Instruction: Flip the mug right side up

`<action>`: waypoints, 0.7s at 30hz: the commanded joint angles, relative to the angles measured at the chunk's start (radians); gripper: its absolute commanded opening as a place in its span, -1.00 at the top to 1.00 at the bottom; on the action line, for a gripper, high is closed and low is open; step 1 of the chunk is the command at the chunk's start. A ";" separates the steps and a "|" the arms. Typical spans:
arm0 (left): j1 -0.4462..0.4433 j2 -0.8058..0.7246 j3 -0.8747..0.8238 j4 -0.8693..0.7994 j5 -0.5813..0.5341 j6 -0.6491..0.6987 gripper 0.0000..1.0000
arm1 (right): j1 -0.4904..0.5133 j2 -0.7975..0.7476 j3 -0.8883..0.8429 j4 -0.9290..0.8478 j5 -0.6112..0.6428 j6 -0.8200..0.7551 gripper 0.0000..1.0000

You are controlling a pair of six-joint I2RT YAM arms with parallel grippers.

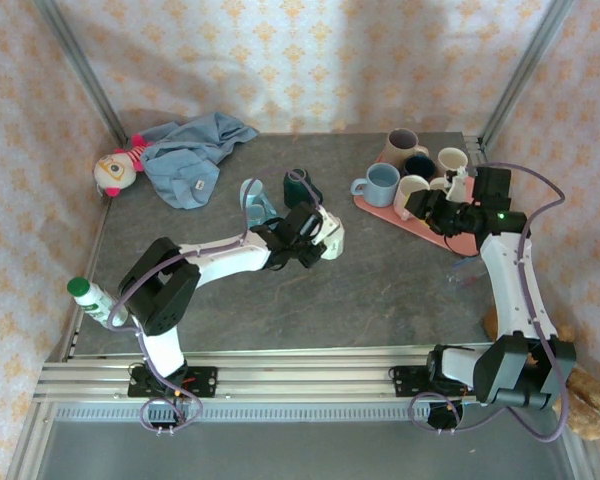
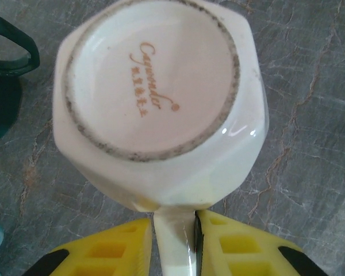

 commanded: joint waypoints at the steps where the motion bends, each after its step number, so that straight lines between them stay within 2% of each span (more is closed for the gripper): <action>1: -0.009 0.042 0.046 -0.073 -0.004 0.024 0.48 | -0.009 -0.040 0.015 -0.019 0.010 -0.019 0.04; 7: -0.010 0.078 0.078 -0.095 -0.008 0.027 0.48 | -0.009 -0.040 0.022 -0.021 0.010 -0.018 0.04; 18: -0.011 0.089 0.105 -0.091 0.008 0.025 1.00 | -0.009 -0.037 0.032 -0.030 0.015 -0.025 0.04; 21: -0.009 0.062 0.094 -0.055 0.011 0.004 1.00 | -0.010 -0.039 0.035 -0.041 0.021 -0.036 0.03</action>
